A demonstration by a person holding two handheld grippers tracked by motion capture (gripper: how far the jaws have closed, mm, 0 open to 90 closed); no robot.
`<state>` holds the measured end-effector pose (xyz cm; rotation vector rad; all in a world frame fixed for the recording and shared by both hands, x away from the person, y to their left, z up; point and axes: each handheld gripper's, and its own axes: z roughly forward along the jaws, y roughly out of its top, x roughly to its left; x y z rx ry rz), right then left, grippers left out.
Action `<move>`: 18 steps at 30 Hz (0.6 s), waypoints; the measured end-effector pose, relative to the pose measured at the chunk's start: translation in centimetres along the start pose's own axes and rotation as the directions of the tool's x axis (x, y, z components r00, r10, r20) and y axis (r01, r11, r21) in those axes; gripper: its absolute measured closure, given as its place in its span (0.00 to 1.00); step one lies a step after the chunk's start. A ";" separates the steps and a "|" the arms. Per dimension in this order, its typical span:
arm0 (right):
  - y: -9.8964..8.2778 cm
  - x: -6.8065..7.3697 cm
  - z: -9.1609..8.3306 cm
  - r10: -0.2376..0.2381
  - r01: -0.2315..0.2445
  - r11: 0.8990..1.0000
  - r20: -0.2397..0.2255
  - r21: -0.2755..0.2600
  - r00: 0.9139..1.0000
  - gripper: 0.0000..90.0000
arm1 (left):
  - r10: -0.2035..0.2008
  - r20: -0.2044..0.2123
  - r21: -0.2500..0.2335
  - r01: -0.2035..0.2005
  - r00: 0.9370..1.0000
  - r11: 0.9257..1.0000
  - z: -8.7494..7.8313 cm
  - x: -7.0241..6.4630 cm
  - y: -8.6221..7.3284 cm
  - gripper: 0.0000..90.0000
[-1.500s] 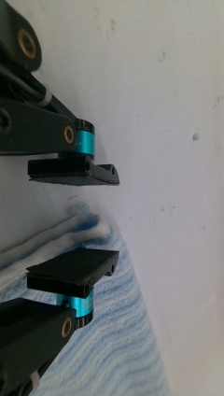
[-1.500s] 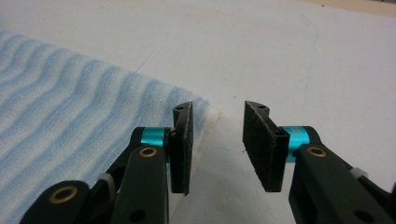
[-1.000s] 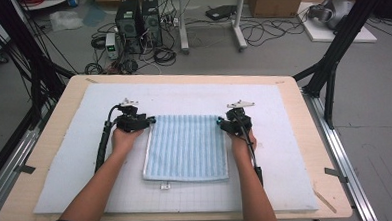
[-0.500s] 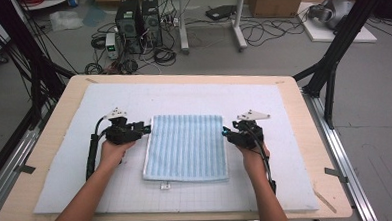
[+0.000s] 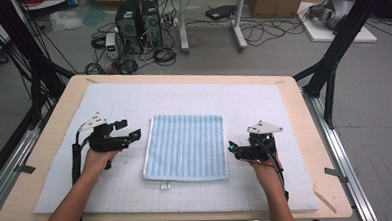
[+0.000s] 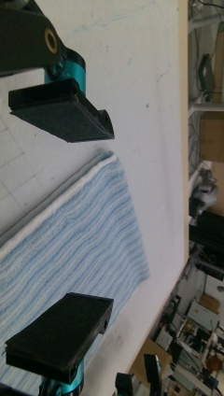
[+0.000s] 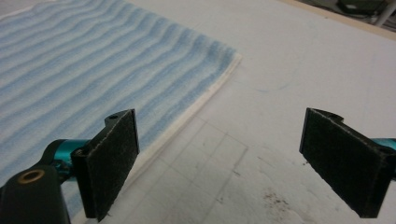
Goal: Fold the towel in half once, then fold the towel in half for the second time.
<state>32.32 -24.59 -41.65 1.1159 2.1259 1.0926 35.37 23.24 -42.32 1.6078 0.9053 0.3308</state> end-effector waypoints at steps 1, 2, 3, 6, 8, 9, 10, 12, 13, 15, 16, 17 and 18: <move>-0.1 -0.1 -0.2 0.009 -0.009 1.000 0.001 -0.006 1.000 0.12 | 0.005 -0.005 0.002 -0.005 1.000 1.000 -0.2 0.0 0.0 0.18; -0.2 -0.2 -0.4 0.018 -0.018 1.000 -0.002 -0.022 1.000 0.12 | 0.008 -0.006 0.006 -0.008 1.000 1.000 -0.2 0.0 0.0 0.18; -0.2 -0.3 -0.4 0.018 -0.018 0.999 -0.001 -0.034 1.000 0.12 | 0.007 -0.008 0.009 -0.007 1.000 1.000 -0.3 0.0 -0.1 0.18; -0.1 -0.5 -0.6 0.026 -0.025 0.998 0.008 -0.052 1.000 0.12 | 0.003 -0.017 0.018 -0.002 1.000 1.000 -0.3 0.1 -0.3 0.19; -0.1 -0.6 -0.7 0.027 -0.027 0.998 0.011 -0.057 1.000 0.12 | 0.005 -0.021 0.031 -0.004 1.000 1.000 -0.4 0.0 -0.5 0.19; -0.1 -0.6 -0.7 0.026 -0.025 0.998 0.009 -0.054 1.000 0.12 | 0.009 -0.029 0.034 -0.008 1.000 0.999 -0.4 0.0 -0.5 0.19; -0.1 -0.5 -0.6 0.023 -0.023 0.998 0.009 -0.052 1.000 0.12 | 0.009 -0.031 0.034 -0.008 0.999 0.999 -0.4 -0.1 -0.6 0.19; -0.1 -0.4 -0.5 0.022 -0.022 0.999 0.005 -0.049 1.000 0.12 | 0.013 -0.037 0.035 -0.012 0.999 0.999 -0.4 -0.2 -0.6 0.19; -0.1 -0.4 -0.5 0.018 -0.018 0.999 0.005 -0.049 1.000 0.12 | 0.016 -0.036 0.033 -0.014 0.999 0.999 -0.4 -0.2 -0.6 0.19; -0.1 -0.4 -0.6 0.014 -0.014 0.999 -0.002 -0.051 1.000 0.12 | 0.012 -0.035 0.028 -0.011 0.999 1.000 -0.5 -0.1 -0.5 0.19; -0.1 -0.4 -0.6 0.016 -0.016 0.998 -0.004 -0.055 1.000 0.12 | 0.010 -0.036 0.025 -0.009 0.999 1.000 -0.5 -0.1 -0.5 0.19; -0.1 -0.5 -0.6 0.022 -0.022 0.998 -0.001 -0.055 1.000 0.12 | 0.005 -0.034 0.024 -0.004 0.999 1.000 -0.5 -0.1 -0.5 0.19; -0.1 -0.5 -0.5 0.027 -0.027 0.998 -0.001 -0.052 1.000 0.12 | 0.003 -0.034 0.025 -0.002 0.999 1.000 -0.6 0.0 -0.5 0.19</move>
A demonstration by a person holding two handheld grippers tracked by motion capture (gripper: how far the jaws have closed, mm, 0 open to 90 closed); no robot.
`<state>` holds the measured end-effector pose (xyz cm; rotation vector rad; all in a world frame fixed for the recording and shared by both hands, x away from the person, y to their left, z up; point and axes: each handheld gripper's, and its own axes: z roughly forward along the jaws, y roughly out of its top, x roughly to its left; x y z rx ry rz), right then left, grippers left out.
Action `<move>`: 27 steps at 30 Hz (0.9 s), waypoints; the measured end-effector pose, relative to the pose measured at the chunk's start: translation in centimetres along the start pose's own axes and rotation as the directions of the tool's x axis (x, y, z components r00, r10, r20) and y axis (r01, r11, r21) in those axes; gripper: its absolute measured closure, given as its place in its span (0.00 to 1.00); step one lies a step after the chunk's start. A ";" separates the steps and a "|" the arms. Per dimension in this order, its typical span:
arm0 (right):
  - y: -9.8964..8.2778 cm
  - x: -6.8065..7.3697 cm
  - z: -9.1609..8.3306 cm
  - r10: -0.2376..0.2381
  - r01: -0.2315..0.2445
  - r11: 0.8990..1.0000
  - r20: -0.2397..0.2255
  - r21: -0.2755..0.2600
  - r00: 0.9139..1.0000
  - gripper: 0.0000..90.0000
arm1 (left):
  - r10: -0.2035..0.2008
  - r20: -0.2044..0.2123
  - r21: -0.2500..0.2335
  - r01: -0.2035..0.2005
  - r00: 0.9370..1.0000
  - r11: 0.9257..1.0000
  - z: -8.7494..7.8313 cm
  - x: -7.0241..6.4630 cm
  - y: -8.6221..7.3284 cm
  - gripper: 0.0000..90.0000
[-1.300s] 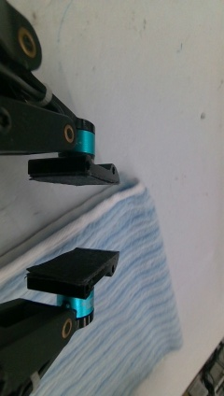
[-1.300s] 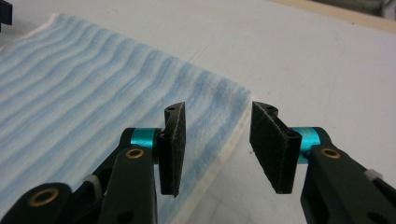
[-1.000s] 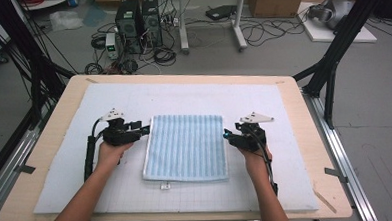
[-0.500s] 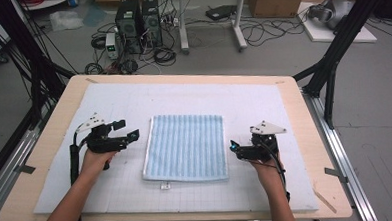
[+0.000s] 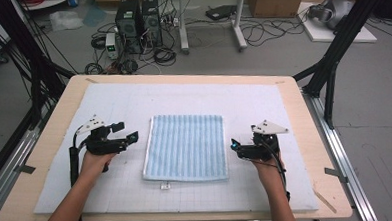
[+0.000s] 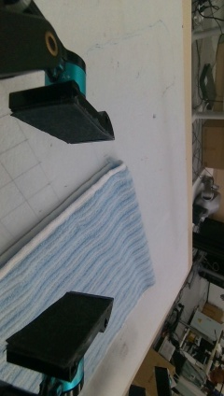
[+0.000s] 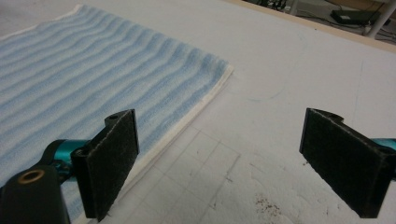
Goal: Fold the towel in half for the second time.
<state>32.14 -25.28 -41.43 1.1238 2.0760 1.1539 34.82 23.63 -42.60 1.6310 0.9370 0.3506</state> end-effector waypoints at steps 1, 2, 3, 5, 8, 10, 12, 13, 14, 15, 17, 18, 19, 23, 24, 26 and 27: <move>0.0 0.0 0.0 0.003 -0.003 1.000 -0.001 0.004 1.000 0.12 | -0.005 0.000 -0.001 0.005 1.000 1.000 0.0 0.1 0.0 0.19; 0.0 0.0 0.0 -0.001 0.001 1.000 0.000 0.005 1.000 0.12 | -0.008 0.003 -0.001 0.008 1.000 1.000 0.0 0.1 0.0 0.19; 0.0 0.0 0.0 -0.002 0.002 1.000 -0.001 0.004 1.000 0.12 | -0.009 0.000 -0.004 0.009 1.000 1.000 0.0 0.1 0.0 0.19; 0.0 0.0 0.1 -0.003 0.003 1.000 -0.003 0.000 1.000 0.12 | -0.013 0.005 -0.005 0.013 1.000 1.000 -0.1 0.2 0.1 0.19; 0.0 0.0 0.3 0.001 -0.001 1.000 -0.003 0.008 1.000 0.12 | -0.026 0.004 -0.003 0.026 1.000 1.000 0.2 0.5 0.1 0.19; 0.0 0.0 0.4 0.007 -0.007 1.000 -0.010 0.006 1.000 0.12 | -0.018 -0.009 0.008 0.019 1.000 1.000 0.5 0.6 0.3 0.19; 0.0 -0.1 0.5 0.011 -0.011 1.000 -0.014 0.001 1.000 0.12 | -0.027 -0.010 0.009 0.027 1.000 1.000 0.8 0.6 0.7 0.19; 0.0 -0.1 0.5 0.010 -0.010 1.000 -0.012 0.004 1.000 0.12 | -0.028 -0.007 0.006 0.028 1.000 1.000 1.0 0.6 1.0 0.19; 0.0 0.0 0.4 0.008 -0.008 1.000 -0.016 0.005 1.000 0.12 | -0.038 -0.003 0.000 0.038 0.999 0.999 1.2 0.6 1.2 0.19; 0.0 0.0 0.3 0.005 -0.005 1.000 -0.016 0.000 1.000 0.12 | -0.048 0.007 0.001 0.048 0.999 0.999 1.5 0.7 1.6 0.19; 0.0 -0.1 0.2 0.014 -0.014 1.000 -0.023 -0.014 1.000 0.12 | -0.048 0.008 0.000 0.048 0.999 0.999 2.0 0.8 2.2 0.20; 0.0 -0.1 0.2 0.014 -0.014 1.000 -0.025 -0.016 1.000 0.12 | -0.043 0.002 0.007 0.043 0.999 0.999 2.3 0.9 2.6 0.20; 0.0 -0.2 0.2 0.017 -0.018 1.000 -0.030 -0.017 0.999 0.12 | -0.049 -0.004 0.010 0.049 0.999 0.999 2.6 1.0 2.9 0.20; -0.1 -0.5 0.3 0.032 -0.033 0.999 -0.037 -0.017 0.999 0.12 | -0.048 -0.020 0.027 0.049 0.999 0.998 3.9 1.4 4.0 0.23; -0.1 -0.5 0.2 0.032 -0.032 0.999 -0.041 -0.015 0.999 0.12 | -0.040 -0.034 0.026 0.041 0.999 0.999 4.2 1.5 4.1 0.26; -0.1 -0.4 0.2 0.033 -0.034 0.999 -0.045 -0.014 0.998 0.12 | -0.025 -0.046 0.051 0.028 0.999 0.998 4.8 1.7 4.4 0.26; -0.1 -0.5 0.2 0.038 -0.039 0.999 -0.046 -0.012 0.998 0.12 | -0.023 -0.051 0.063 0.026 0.998 0.998 5.2 1.8 4.5 0.26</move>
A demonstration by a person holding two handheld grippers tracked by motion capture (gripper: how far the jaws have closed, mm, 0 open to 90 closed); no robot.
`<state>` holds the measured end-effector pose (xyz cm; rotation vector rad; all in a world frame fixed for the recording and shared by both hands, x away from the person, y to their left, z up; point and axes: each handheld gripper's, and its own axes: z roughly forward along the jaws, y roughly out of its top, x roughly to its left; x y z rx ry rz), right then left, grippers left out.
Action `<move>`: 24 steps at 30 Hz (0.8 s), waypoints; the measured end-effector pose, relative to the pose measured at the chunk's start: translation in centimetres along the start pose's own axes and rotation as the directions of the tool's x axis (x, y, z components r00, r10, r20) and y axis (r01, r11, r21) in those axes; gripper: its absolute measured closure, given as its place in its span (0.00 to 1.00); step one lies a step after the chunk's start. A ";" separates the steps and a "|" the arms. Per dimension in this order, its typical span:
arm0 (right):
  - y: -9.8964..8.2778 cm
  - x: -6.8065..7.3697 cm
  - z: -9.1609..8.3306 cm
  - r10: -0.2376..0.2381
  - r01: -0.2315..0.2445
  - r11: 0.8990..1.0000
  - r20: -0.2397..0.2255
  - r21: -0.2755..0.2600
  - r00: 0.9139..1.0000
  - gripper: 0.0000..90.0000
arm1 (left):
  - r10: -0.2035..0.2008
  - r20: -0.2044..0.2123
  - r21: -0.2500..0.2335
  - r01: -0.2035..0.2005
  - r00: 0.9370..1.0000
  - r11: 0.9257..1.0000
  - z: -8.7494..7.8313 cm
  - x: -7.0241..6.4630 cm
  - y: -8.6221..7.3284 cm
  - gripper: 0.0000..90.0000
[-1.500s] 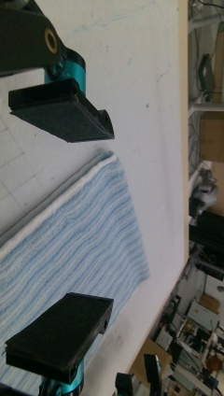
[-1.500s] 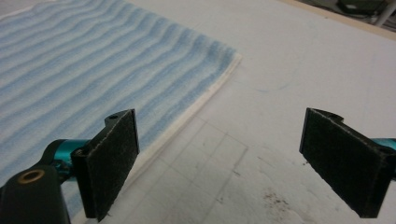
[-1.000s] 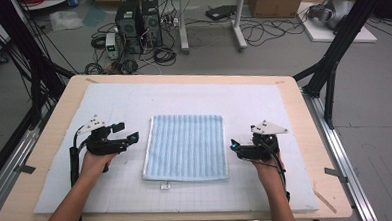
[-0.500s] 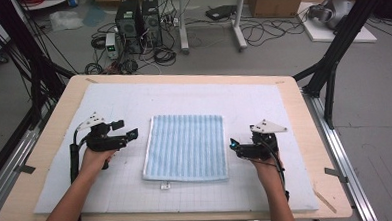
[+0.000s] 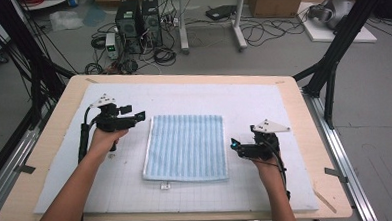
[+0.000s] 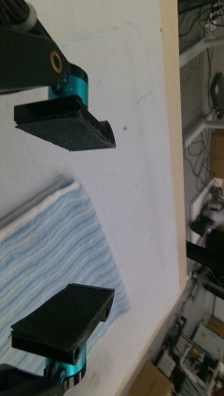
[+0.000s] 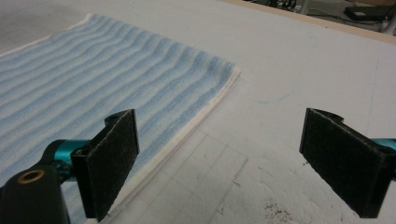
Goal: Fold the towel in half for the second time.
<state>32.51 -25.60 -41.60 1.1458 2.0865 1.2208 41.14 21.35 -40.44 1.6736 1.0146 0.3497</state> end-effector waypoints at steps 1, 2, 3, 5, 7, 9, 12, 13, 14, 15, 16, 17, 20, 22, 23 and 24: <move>0.0 -0.1 0.0 -0.003 0.003 1.000 -0.003 -0.002 1.000 0.12 | 0.003 0.001 0.012 -0.003 1.000 1.000 0.3 0.1 0.1 0.26; -0.1 -0.2 0.1 -0.001 0.001 1.000 -0.004 -0.001 1.000 0.12 | 0.004 0.004 0.019 -0.004 1.000 1.000 0.6 0.1 0.2 0.27; -0.1 -0.2 0.1 0.004 -0.004 1.000 -0.006 0.001 1.000 0.12 | 0.003 0.005 0.028 -0.003 1.000 1.000 0.9 0.1 0.3 0.27; -0.1 -0.3 0.1 0.008 -0.008 1.000 -0.006 0.000 1.000 0.12 | -0.003 0.005 0.056 0.003 1.000 0.998 1.7 0.1 0.4 0.29; -0.1 -0.4 0.1 0.014 -0.014 1.000 -0.010 -0.001 1.000 0.12 | 0.007 0.001 0.083 -0.008 1.000 0.996 2.4 0.1 0.5 0.29; -0.1 -0.4 0.2 0.011 -0.011 1.000 -0.014 0.004 1.000 0.12 | 0.008 -0.009 0.101 -0.007 1.000 0.995 3.2 0.1 0.7 0.30; -0.1 -0.3 0.3 0.006 -0.006 1.000 -0.019 0.008 1.000 0.12 | 0.014 -0.020 0.111 -0.012 1.000 0.994 4.0 0.1 0.6 0.33; -0.2 -0.2 0.4 0.009 -0.009 1.000 -0.020 0.014 1.000 0.12 | 0.027 -0.029 0.130 -0.023 0.999 0.991 4.3 0.2 0.5 0.33; -0.2 -0.2 0.5 0.009 -0.008 1.000 -0.022 0.019 1.000 0.12 | 0.032 -0.038 0.138 -0.026 0.999 0.990 4.6 0.3 0.4 0.33; -0.2 -0.2 0.7 0.008 -0.007 1.000 -0.023 0.021 1.000 0.12 | 0.030 -0.041 0.143 -0.024 0.999 0.989 4.8 0.5 0.3 0.34; -0.2 -0.2 0.8 0.007 -0.006 1.000 -0.025 0.024 1.000 0.12 | 0.029 -0.045 0.148 -0.022 0.999 0.989 5.0 0.6 0.2 0.35; -0.2 -0.1 0.8 0.007 -0.006 1.000 -0.028 0.026 1.000 0.12 | 0.034 -0.048 0.156 -0.026 0.998 0.987 5.3 0.7 0.2 0.36; -0.2 0.0 0.8 -0.001 0.002 1.000 -0.030 0.028 1.000 0.12 | 0.059 -0.051 0.189 -0.049 0.997 0.981 6.2 0.7 0.0 0.40; -0.2 0.0 0.9 -0.001 0.002 1.000 -0.031 0.029 1.000 0.12 | 0.085 -0.041 0.212 -0.075 0.996 0.974 6.8 0.6 -0.3 0.45; -0.2 -0.1 0.9 0.004 -0.003 1.000 -0.031 0.029 1.000 0.12 | 0.102 -0.041 0.229 -0.090 0.994 0.969 7.1 0.5 -0.4 0.46; -0.2 -0.1 0.9 0.008 -0.007 0.999 -0.031 0.033 0.999 0.12 | 0.112 -0.040 0.239 -0.099 0.993 0.966 7.4 0.4 -0.6 0.46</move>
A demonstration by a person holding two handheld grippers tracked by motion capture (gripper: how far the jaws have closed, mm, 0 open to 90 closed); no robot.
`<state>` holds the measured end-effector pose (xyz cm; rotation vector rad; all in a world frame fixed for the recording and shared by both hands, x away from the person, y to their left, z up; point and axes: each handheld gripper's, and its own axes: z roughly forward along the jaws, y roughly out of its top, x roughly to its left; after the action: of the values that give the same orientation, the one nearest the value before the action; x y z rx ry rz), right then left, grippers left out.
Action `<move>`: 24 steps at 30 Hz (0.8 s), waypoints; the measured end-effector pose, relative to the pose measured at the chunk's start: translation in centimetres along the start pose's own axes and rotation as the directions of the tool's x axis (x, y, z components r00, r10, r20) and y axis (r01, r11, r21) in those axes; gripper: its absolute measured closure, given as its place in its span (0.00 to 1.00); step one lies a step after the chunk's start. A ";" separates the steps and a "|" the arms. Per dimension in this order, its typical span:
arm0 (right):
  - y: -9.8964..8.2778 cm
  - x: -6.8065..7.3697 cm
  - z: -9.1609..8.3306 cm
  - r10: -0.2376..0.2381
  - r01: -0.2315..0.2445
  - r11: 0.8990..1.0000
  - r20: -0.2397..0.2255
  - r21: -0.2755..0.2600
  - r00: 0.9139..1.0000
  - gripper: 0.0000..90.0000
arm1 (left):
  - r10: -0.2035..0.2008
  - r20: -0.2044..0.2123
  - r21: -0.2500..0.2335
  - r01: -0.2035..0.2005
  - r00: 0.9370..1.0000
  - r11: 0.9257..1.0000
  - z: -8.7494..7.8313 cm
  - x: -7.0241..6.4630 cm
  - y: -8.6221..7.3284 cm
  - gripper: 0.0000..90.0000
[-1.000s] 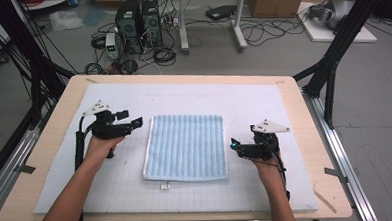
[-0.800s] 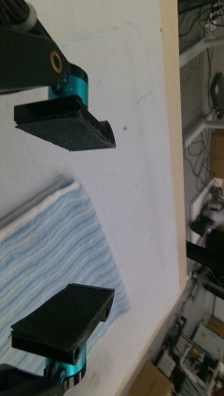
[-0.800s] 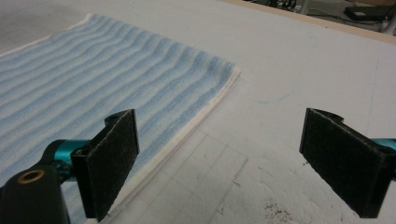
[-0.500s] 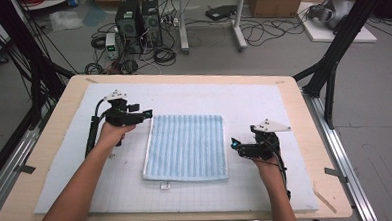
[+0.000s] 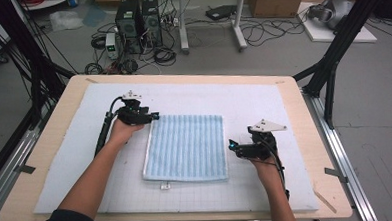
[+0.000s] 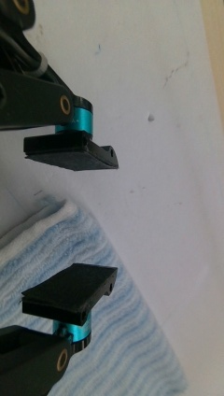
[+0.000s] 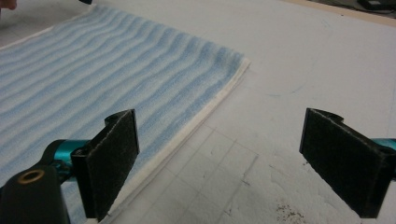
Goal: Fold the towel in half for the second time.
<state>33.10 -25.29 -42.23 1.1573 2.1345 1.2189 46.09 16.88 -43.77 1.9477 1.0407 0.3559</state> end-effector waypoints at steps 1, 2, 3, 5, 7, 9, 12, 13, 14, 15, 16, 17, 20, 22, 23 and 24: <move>0.0 0.0 0.0 0.001 -0.001 1.000 0.000 0.001 1.000 0.12 | 0.012 -0.003 0.010 -0.012 1.000 1.000 0.3 -0.1 -0.1 0.47; 0.0 0.0 0.0 -0.002 0.002 1.000 0.001 -0.003 1.000 0.12 | 0.019 -0.007 0.024 -0.018 1.000 1.000 0.5 -0.2 -0.2 0.47; 0.0 0.0 0.0 -0.003 0.003 1.000 -0.001 -0.003 1.000 0.12 | 0.028 -0.009 0.037 -0.027 1.000 0.999 0.8 -0.3 -0.3 0.48; 0.0 0.0 -0.1 0.000 0.000 1.000 0.000 -0.001 1.000 0.12 | 0.060 -0.021 0.061 -0.058 0.998 0.996 1.0 -0.5 -0.5 0.53; 0.0 0.0 0.0 -0.002 0.002 1.000 -0.001 0.000 1.000 0.12 | 0.074 -0.020 0.068 -0.073 0.997 0.995 1.1 -0.7 -0.5 0.59; 0.0 0.0 0.0 -0.007 0.007 1.000 -0.002 0.005 1.000 0.12 | 0.097 -0.003 0.069 -0.096 0.995 0.993 1.1 -1.0 -0.5 0.73; 0.0 0.1 0.1 -0.006 0.006 1.000 -0.003 0.009 1.000 0.12 | 0.118 0.018 0.069 -0.119 0.993 0.990 1.1 -1.2 -0.4 0.93; 0.0 0.1 0.2 -0.012 0.012 1.000 0.004 0.009 1.000 0.12 | 0.108 0.024 0.066 -0.109 0.994 0.992 1.0 -1.1 -0.4 0.94; 0.0 0.1 0.3 -0.017 0.016 1.000 0.015 0.011 1.000 0.12 | 0.088 0.031 0.060 -0.090 0.996 0.994 0.9 -1.0 -0.5 0.94; 0.0 0.1 0.3 -0.016 0.016 1.000 0.010 0.016 1.000 0.12 | 0.065 0.042 0.057 -0.068 0.997 0.996 0.9 -0.7 -0.5 0.95; 0.1 0.0 0.5 -0.018 0.018 1.000 0.006 0.021 1.000 0.12 | 0.040 0.052 0.052 -0.043 0.998 0.998 0.8 -0.5 -0.6 0.95; 0.2 0.0 0.7 -0.010 0.010 1.000 0.006 0.026 1.000 0.12 | 0.019 0.058 0.048 -0.022 0.998 0.999 0.8 -0.3 -0.6 0.95; 0.9 -0.3 1.2 -0.011 0.010 0.999 0.003 0.032 1.000 0.12 | 0.008 0.061 0.038 -0.010 0.998 0.999 0.7 -0.2 -0.8 0.95; 1.4 -0.5 1.8 -0.010 0.010 0.999 -0.003 0.034 1.000 0.12 | 0.006 0.061 0.031 -0.008 0.998 0.999 0.6 -0.3 -0.8 0.95; 1.7 -0.6 2.1 -0.010 0.011 0.999 -0.013 0.035 1.000 0.12 | 0.007 0.061 0.031 -0.009 0.998 0.999 0.6 -0.3 -0.8 0.95; 1.9 -0.7 2.5 -0.013 0.014 0.999 -0.017 0.039 1.000 0.12 | 0.004 0.063 0.028 -0.006 0.998 1.000 0.6 -0.3 -0.9 0.95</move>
<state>36.08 -24.11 -41.94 1.1513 2.1841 1.1898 45.78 16.57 -44.74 1.9747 1.0056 0.2825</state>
